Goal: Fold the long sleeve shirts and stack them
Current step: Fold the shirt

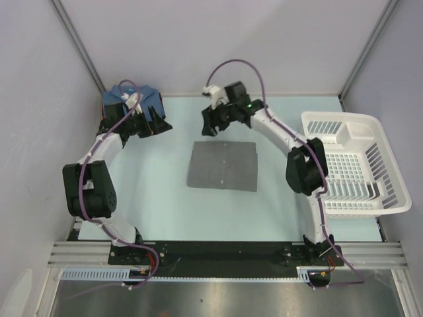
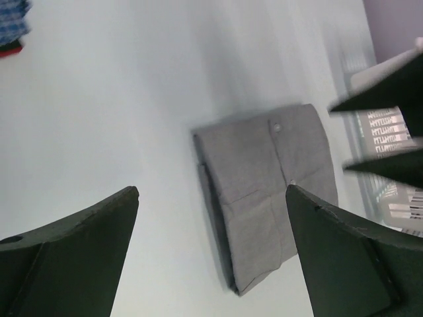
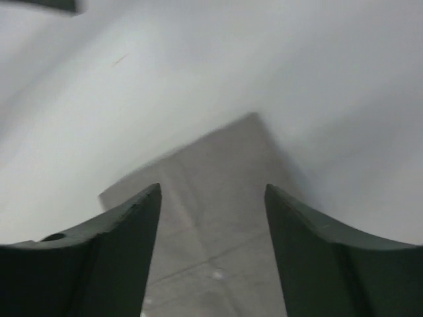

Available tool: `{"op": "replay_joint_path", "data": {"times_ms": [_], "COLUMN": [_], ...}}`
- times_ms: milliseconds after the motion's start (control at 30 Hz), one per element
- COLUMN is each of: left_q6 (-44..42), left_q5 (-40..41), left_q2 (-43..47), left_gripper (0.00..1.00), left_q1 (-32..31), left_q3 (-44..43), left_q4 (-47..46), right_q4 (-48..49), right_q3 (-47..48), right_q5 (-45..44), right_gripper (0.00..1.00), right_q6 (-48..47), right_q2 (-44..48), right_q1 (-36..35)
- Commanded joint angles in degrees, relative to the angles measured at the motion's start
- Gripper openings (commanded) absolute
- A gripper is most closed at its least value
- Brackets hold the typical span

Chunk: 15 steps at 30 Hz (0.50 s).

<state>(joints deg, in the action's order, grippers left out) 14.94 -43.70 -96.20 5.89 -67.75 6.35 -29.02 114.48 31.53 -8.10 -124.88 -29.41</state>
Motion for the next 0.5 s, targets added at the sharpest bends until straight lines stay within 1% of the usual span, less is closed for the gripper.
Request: {"op": "replay_joint_path", "data": {"times_ms": [0, 67, 100, 200, 300, 333, 467], "left_q6": [-2.0, -1.8, -1.6, -0.9, -0.6, -0.4, -0.6], "left_q5": [1.3, 2.7, 3.6, 4.9, 4.9, 4.1, 2.9], "left_q2": [2.2, 3.8, 4.2, 5.1, 5.8, 6.0, 7.9], "left_gripper": [0.99, 0.99, 0.99, 0.99, 0.99, 0.99, 0.99], "left_q1": [2.6, 3.1, 3.1, 3.4, 4.3, 4.6, 5.4], "left_q3": [1.3, 3.1, 3.8, 5.4, 7.0, 7.9, 9.5], "left_q4": [5.8, 5.4, 5.6, 6.4, 7.3, 7.2, 7.2], "right_q4": [-5.8, -4.5, -4.2, -3.9, -2.1, -0.2, 2.1], "right_q3": [-6.3, -9.3, -9.9, -10.8, -13.3, -14.0, -15.3], "right_q5": [-7.1, -8.0, -8.1, -8.2, -8.9, -9.2, -11.4], "right_gripper": [0.61, 0.57, 0.53, 0.48, 0.48, 0.48, 0.48], "right_q6": [-11.8, -12.8, -12.8, -11.2, -9.2, -8.6, -9.4], "right_q2": [5.4, 6.3, 6.1, 4.6, 3.1, 2.5, -0.2], "right_q1": [-9.9, -12.3, -14.3, -17.0, -19.6, -20.5, -22.3]}}
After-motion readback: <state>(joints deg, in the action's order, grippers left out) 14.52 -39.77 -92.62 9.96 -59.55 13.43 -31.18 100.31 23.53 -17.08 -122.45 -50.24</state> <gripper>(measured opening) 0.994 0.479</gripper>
